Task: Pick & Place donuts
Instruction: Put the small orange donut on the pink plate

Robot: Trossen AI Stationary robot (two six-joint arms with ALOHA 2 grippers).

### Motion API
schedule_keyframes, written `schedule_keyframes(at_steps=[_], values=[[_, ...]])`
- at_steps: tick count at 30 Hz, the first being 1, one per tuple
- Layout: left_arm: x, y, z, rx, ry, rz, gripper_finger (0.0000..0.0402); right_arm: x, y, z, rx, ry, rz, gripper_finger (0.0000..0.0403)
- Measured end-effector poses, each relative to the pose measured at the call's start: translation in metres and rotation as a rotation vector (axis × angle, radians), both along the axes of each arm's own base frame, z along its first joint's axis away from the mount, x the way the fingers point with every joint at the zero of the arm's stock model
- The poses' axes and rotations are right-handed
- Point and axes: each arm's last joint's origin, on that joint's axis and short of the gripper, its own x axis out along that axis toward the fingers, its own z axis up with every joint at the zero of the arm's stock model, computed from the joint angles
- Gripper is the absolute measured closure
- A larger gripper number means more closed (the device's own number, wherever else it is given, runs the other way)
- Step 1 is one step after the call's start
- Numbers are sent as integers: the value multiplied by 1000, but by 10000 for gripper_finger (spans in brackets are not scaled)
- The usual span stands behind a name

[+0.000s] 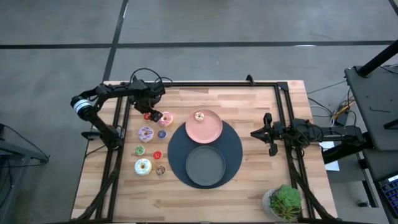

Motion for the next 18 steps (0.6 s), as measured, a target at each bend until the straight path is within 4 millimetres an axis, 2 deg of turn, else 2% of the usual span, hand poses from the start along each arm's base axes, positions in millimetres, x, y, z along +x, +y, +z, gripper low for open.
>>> schedule_keyframes(at_steps=[7,18], values=[[-5,-4,-9,-15,14,-5,133,0,0,0,0,0,0,374],[-1,-1,-10,22,-31,-4,133,0,0,0,0,0,0,374]])
